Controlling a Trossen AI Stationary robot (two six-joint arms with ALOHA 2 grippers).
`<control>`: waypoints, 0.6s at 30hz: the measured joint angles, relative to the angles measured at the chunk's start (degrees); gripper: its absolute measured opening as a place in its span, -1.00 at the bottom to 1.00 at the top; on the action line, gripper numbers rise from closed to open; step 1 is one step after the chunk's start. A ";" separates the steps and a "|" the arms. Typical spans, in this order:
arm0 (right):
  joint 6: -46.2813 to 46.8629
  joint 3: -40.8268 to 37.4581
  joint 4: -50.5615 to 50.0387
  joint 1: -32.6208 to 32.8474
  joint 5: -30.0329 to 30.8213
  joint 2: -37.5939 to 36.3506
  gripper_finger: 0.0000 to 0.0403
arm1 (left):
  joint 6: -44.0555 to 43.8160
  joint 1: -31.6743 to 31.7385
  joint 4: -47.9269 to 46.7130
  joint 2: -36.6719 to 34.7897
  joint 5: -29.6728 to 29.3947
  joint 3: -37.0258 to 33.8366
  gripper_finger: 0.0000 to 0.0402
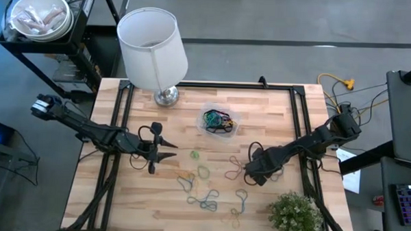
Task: Pick and place rubber bands into bin
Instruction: Put the blue rubber bands into the bin
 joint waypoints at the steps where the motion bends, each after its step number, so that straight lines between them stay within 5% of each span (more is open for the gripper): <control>1: -0.03 -0.71 1.00 -0.16 -0.57 0.00 -0.37 | 0.00 0.00 -0.04 0.00 0.01 0.00 -0.43; 18: -8.60 -3.65 3.17 -5.26 -4.08 -0.19 -0.45 | -0.08 -0.04 -0.02 0.00 0.01 0.00 -0.43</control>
